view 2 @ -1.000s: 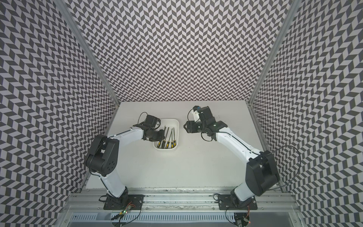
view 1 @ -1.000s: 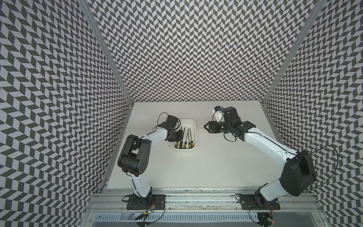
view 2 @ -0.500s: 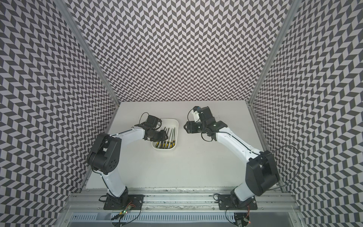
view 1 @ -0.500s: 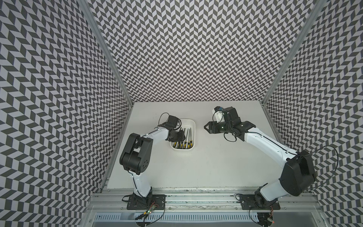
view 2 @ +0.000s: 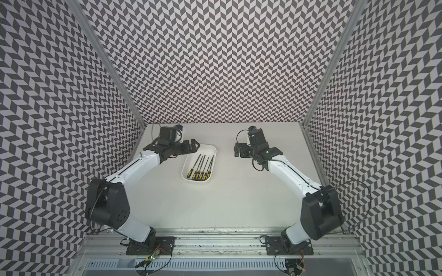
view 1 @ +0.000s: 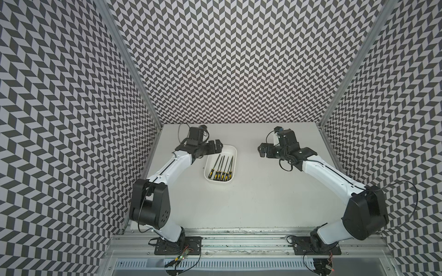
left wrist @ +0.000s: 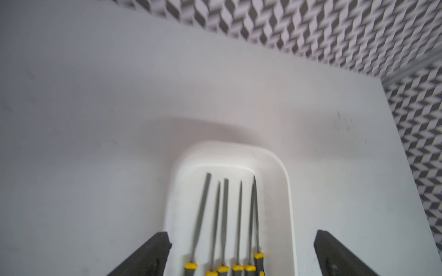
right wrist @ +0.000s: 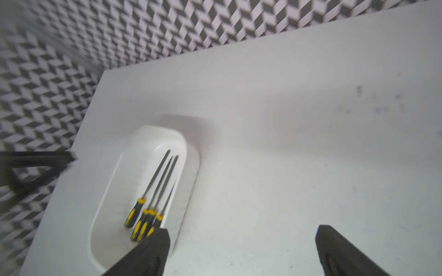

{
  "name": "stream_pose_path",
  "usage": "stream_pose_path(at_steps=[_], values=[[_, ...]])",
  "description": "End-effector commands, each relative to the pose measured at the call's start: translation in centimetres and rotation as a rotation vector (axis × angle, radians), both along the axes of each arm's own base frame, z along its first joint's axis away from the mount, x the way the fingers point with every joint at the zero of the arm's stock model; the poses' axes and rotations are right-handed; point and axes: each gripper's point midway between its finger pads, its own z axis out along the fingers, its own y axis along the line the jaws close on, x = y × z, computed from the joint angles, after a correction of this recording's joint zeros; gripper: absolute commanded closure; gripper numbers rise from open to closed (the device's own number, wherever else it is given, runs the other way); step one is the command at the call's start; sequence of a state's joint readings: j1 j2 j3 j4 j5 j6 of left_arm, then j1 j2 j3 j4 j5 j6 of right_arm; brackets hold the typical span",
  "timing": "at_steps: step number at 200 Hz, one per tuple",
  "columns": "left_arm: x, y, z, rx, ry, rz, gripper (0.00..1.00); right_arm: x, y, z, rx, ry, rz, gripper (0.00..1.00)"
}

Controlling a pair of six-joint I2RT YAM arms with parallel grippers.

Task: Put the file tool into the storage box
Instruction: Adjust the file tool in the storage box, then reset both arms

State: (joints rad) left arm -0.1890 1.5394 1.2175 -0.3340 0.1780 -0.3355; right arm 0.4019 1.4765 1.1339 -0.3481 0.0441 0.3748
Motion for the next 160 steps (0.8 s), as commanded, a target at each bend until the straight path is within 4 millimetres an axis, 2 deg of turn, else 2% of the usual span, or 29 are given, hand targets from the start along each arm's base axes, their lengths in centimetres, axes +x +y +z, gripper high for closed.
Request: stream_pose_path(at_steps=[1, 3, 13, 14, 15, 21, 39, 52, 64, 73, 90, 125, 143, 160], values=[[1.3, 8.9, 4.3, 0.107, -0.185, 0.276, 0.0, 1.2, -5.9, 1.6, -0.096, -0.231, -0.264, 0.0], [1.2, 9.7, 4.3, 0.116, -0.193, 0.303, 0.0, 1.2, -6.3, 2.0, -0.101, -0.257, -0.286, 0.01], [0.7, 13.3, 4.3, 0.167, -0.231, 0.464, 0.0, 0.7, -7.6, 1.8, -0.132, -0.345, -0.326, 0.01], [0.7, 13.5, 4.2, 0.169, -0.233, 0.477, 0.0, 0.4, -8.0, 1.1, -0.142, -0.341, -0.336, 0.01], [0.6, 13.9, 4.0, 0.176, -0.232, 0.493, 0.0, 0.5, -7.9, 1.5, -0.143, -0.358, -0.333, 0.0], [0.2, 15.6, 3.3, 0.204, -0.239, 0.569, 0.0, 0.1, -8.8, 1.3, -0.163, -0.396, -0.363, 0.0], [-0.4, 17.3, 0.0, 0.313, -0.27, 0.559, 0.0, -0.2, -11.3, -0.4, -0.265, -0.414, -0.467, 0.0], [-1.2, 17.7, -2.3, 0.382, -0.262, 0.549, 0.0, 0.3, -12.2, -2.2, -0.347, -0.378, -0.498, 0.01], [-2.0, 18.3, -3.7, 0.418, -0.253, 0.571, 0.0, 0.9, -12.7, -4.0, -0.415, -0.337, -0.51, 0.0], [-2.5, 18.7, -4.1, 0.417, -0.262, 0.586, 0.0, 1.6, -12.6, -4.6, -0.472, -0.31, -0.494, 0.01], [-2.7, 19.0, -4.4, 0.422, -0.282, 0.583, 0.0, 2.7, -12.3, -4.5, -0.515, -0.346, -0.468, 0.01], [-2.5, 19.9, -5.2, 0.404, -0.285, 0.585, 0.0, 2.3, -13.8, -7.0, -0.602, -0.343, -0.477, 0.01], [-2.8, 20.6, -5.9, 0.389, -0.295, 0.61, 0.0, 2.2, -13.9, -7.1, -0.568, -0.387, -0.462, 0.0], [-2.9, 20.7, -5.6, 0.368, -0.341, 0.61, 0.0, 1.6, -14.0, -5.5, -0.557, -0.474, -0.456, 0.0]])
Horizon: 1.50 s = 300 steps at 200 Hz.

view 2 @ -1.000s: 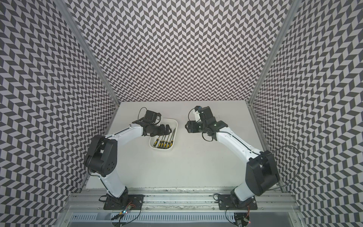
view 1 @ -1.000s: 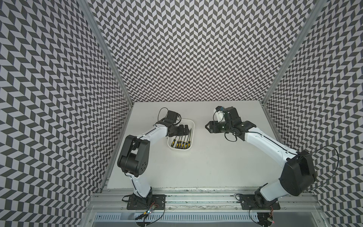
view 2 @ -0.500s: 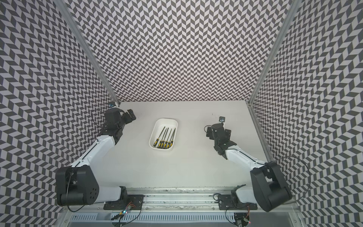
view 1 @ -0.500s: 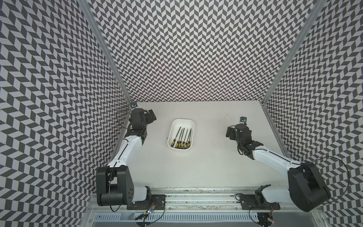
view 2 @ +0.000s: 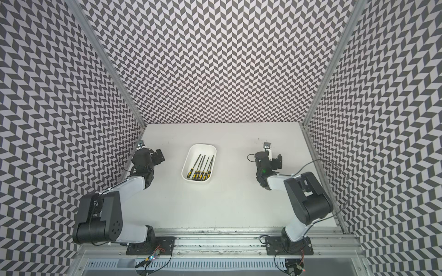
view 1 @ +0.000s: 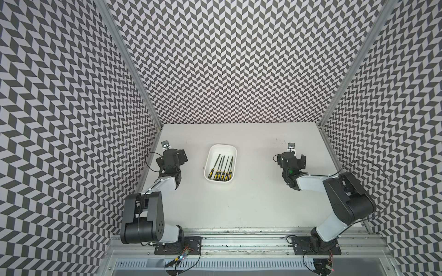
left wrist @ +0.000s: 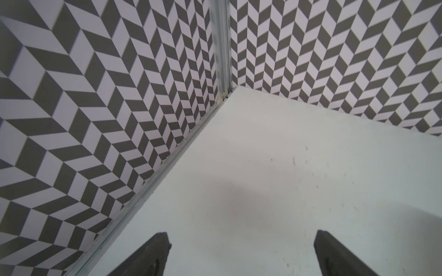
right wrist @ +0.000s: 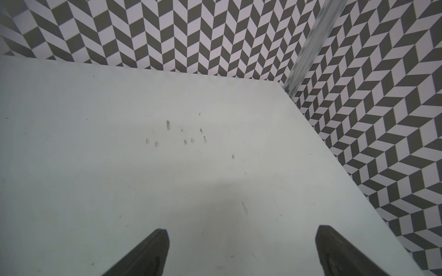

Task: Put the file tool into the storage box
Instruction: Reset both arms

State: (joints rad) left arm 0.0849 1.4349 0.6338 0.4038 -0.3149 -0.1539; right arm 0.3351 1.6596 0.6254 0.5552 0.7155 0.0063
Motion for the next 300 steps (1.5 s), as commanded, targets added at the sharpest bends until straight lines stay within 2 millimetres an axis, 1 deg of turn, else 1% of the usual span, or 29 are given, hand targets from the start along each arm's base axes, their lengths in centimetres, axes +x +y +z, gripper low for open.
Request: stream_pose_path(at_steps=[1, 15, 29, 36, 50, 56, 68, 75, 84, 91, 102, 125, 143, 162, 172, 186, 201, 216, 221, 230, 239, 244, 250, 259, 267, 269, 287, 294, 300], values=[[0.2, 0.3, 0.4, -0.003, -0.085, -0.013, 0.0, 0.3, -0.3, 3.6, -0.009, -0.182, 0.021, 0.0], [0.4, 0.2, 0.4, 0.011, -0.095, -0.034, 0.0, -1.0, -1.3, 5.3, -0.016, -0.309, 0.006, 0.0], [0.7, 0.0, 0.2, 0.032, -0.087, -0.058, 0.0, -3.0, -3.3, 6.1, 0.028, -0.402, -0.061, 0.0], [0.7, 0.0, -0.2, 0.022, -0.079, -0.064, 0.0, -3.9, -3.8, 6.5, 0.065, -0.448, -0.046, 0.01], [0.4, -0.4, -0.6, 0.024, -0.088, -0.091, 0.0, -5.3, -4.3, 7.4, 0.141, -0.517, 0.031, 0.01], [0.3, -0.8, -0.6, 0.029, -0.103, -0.115, 0.0, -6.4, -4.5, 6.6, 0.161, -0.507, 0.076, 0.0], [0.1, -1.5, -0.8, 0.035, -0.111, -0.159, 0.0, -6.7, -3.4, 5.6, 0.185, -0.47, 0.181, 0.0], [0.1, -1.9, -0.9, 0.039, -0.114, -0.184, 0.0, -7.0, -3.6, 6.3, 0.168, -0.524, 0.186, 0.0], [0.3, -2.3, -1.0, 0.041, -0.111, -0.21, 0.0, -6.6, -3.5, 6.5, 0.149, -0.545, 0.179, 0.0], [0.3, -2.5, -0.9, 0.046, -0.11, -0.219, 0.0, -5.8, -3.3, 5.4, 0.151, -0.474, 0.169, 0.01], [0.4, -2.9, -0.6, 0.048, -0.113, -0.244, 0.0, -4.7, -3.2, 4.6, 0.177, -0.403, 0.175, 0.01], [0.6, -3.9, 1.4, 0.062, -0.137, -0.301, 0.0, -5.3, -3.6, 5.6, 0.169, -0.486, 0.173, 0.0], [0.7, -4.4, 1.7, 0.061, -0.145, -0.327, 0.0, -4.9, -3.5, 5.2, 0.172, -0.452, 0.17, 0.0], [0.9, -5.0, 1.5, 0.055, -0.133, -0.358, 0.0, -4.8, -3.6, 5.1, 0.178, -0.445, 0.166, 0.0], [0.9, -5.0, 1.4, 0.001, -0.138, -0.351, 0.0, -4.9, -3.6, 5.2, 0.178, -0.453, 0.167, 0.0], [1.1, -6.6, 1.5, -0.037, -0.144, -0.434, 0.0, -5.1, -3.6, 5.5, 0.173, -0.477, 0.17, 0.0], [0.9, -6.6, 1.3, -0.026, -0.197, -0.426, 0.0, -5.1, -3.6, 5.3, 0.173, -0.467, 0.171, 0.0], [0.4, -6.4, -0.6, -0.048, -0.214, -0.407, 0.0, -5.1, -3.6, 5.4, 0.175, -0.47, 0.171, 0.01], [0.3, -6.9, -0.4, -0.026, -0.242, -0.428, 0.0, -5.2, -3.6, 5.4, 0.174, -0.474, 0.171, 0.0], [0.0, -8.9, -0.7, 0.003, -0.214, -0.52, 0.0, -5.2, -3.7, 5.4, 0.172, -0.477, 0.167, 0.01], [-0.7, -10.0, -0.2, 0.077, -0.265, -0.525, 0.0, -5.2, -3.7, 5.5, 0.173, -0.477, 0.164, 0.0], [-1.3, -9.9, -0.4, 0.082, -0.267, -0.504, 0.0, -5.3, -3.7, 5.4, 0.174, -0.475, 0.163, 0.0], [-2.0, -8.9, -0.5, 0.072, -0.288, -0.444, 0.0, -5.3, -3.8, 5.4, 0.172, -0.476, 0.161, 0.01], [-3.2, -8.7, 0.4, 0.098, -0.38, -0.429, 0.0, -5.2, -3.8, 5.4, 0.174, -0.477, 0.16, 0.0], [-2.6, -8.5, -0.3, 0.083, -0.327, -0.412, 0.0, -5.1, -3.8, 5.3, 0.176, -0.472, 0.156, 0.0], [-2.5, -8.4, -0.8, 0.073, -0.295, -0.41, 0.0, -5.0, -3.8, 5.3, 0.177, -0.472, 0.155, 0.0], [-2.8, -8.5, 0.0, 0.112, -0.345, -0.383, 0.0, -5.0, -3.8, 5.3, 0.178, -0.472, 0.156, 0.01], [-2.4, -8.6, -0.6, 0.099, -0.294, -0.385, 0.0, -5.0, -3.8, 5.3, 0.177, -0.471, 0.155, 0.01], [-2.3, -8.6, -0.5, 0.093, -0.293, -0.385, 0.0, -5.0, -3.8, 5.3, 0.178, -0.47, 0.156, 0.0]])
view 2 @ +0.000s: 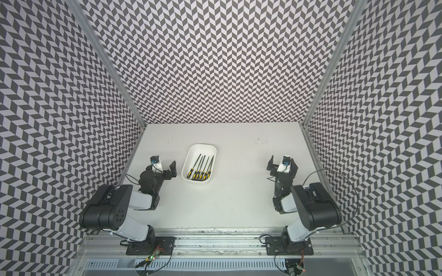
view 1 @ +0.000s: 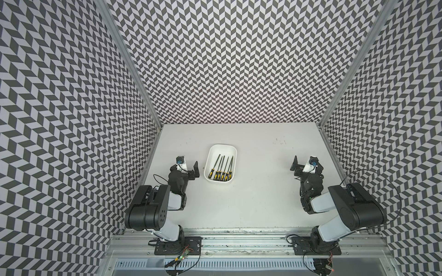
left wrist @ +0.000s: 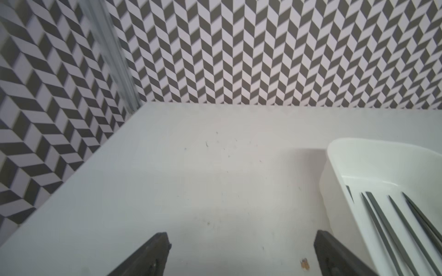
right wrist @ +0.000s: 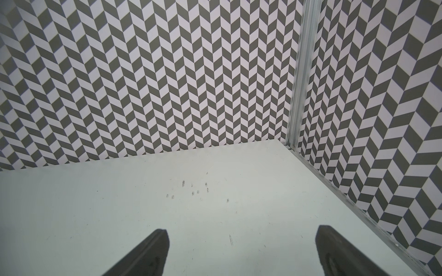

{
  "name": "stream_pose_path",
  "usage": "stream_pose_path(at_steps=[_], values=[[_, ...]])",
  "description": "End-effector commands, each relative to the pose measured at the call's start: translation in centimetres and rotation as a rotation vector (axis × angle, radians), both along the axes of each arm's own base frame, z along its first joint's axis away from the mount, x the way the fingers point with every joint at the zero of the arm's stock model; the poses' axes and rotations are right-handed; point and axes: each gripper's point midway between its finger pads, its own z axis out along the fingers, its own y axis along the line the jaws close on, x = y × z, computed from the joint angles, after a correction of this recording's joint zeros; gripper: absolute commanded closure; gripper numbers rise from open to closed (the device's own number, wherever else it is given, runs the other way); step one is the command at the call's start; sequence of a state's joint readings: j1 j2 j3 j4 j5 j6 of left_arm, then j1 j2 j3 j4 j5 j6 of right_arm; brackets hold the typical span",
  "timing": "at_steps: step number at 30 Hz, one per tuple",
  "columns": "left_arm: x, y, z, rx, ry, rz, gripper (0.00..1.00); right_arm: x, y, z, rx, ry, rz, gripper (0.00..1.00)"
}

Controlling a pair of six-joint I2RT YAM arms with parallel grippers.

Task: Put the file tool into the storage box
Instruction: Reset both arms

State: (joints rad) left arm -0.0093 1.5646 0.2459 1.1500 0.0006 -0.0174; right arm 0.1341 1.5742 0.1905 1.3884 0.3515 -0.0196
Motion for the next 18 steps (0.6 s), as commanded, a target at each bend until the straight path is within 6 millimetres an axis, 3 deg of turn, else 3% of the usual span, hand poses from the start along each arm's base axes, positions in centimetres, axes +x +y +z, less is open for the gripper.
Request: stream_pose_path(at_steps=[1, 6, 13, 18], values=[[0.7, 0.6, 3.1, 0.019, -0.103, 0.049, 0.0, 0.0, -0.3, 0.7, 0.013, -0.033, -0.01, 0.0], [0.1, 0.6, 3.4, 0.043, -0.133, 0.095, 0.0, 0.0, -0.3, 0.7, 0.013, -0.034, -0.011, 0.01], [1.2, 0.7, 2.6, 0.014, -0.084, 0.041, 0.0, 0.0, -0.2, 0.7, 0.013, -0.033, -0.009, 0.01], [0.4, 0.4, 3.1, 0.04, -0.114, 0.063, 0.0, 0.0, -0.3, 0.6, 0.013, -0.031, -0.012, 0.01]])
